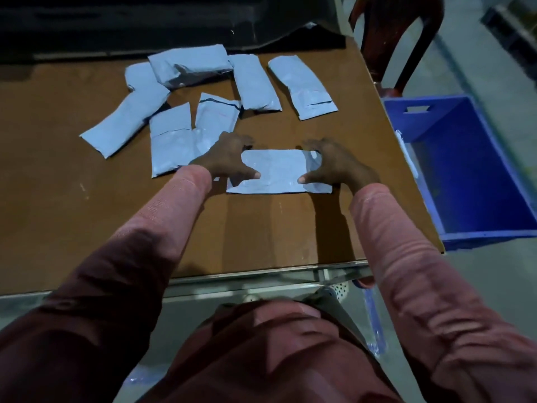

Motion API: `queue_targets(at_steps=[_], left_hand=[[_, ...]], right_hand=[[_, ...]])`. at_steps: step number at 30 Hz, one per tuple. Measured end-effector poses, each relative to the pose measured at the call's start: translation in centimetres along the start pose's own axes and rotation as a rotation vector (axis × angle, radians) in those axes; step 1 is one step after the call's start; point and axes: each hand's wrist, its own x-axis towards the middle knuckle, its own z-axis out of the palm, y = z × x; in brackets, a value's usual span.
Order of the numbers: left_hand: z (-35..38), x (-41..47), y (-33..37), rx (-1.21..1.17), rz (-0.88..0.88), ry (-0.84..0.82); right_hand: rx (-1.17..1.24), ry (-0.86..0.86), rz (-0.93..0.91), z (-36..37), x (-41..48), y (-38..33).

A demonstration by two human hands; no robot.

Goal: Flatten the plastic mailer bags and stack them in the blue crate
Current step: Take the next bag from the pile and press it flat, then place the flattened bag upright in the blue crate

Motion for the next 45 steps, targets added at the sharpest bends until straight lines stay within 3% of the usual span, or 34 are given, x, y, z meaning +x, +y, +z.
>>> queue_targets(at_steps=[8, 13, 21, 26, 34, 42, 45], left_hand=[[-4.0, 0.8, 3.2, -0.136, 0.077, -0.072], [-6.5, 5.2, 8.9, -0.023, 0.268, 0.035], [-4.2, 14.8, 23.5, 0.101, 0.541, 0.137], [-0.7, 21.1, 32.4, 0.318, 0.747, 0.171], [7.7, 32.9, 42.9, 0.450, 0.859, 0.130], [19.1, 43.4, 42.2, 0.510, 0.802, -0.044], [23.6, 45.9, 40.2, 0.579, 0.874, -0.146]], right_hand=[[0.156, -0.029, 0.012, -4.5, -1.3, -0.2], [0.156, 0.267, 0.005, -7.9, -3.7, 3.5], [0.227, 0.693, 0.261, -11.9, -9.5, 13.3], [0.194, 0.805, 0.415, -13.4, -10.7, 20.7], [0.191, 0.768, 0.578, -12.7, -7.9, 33.1], [0.319, 0.661, 0.721, -5.4, 0.8, 42.2], [0.364, 0.623, 0.755, -2.2, 3.9, 44.4]])
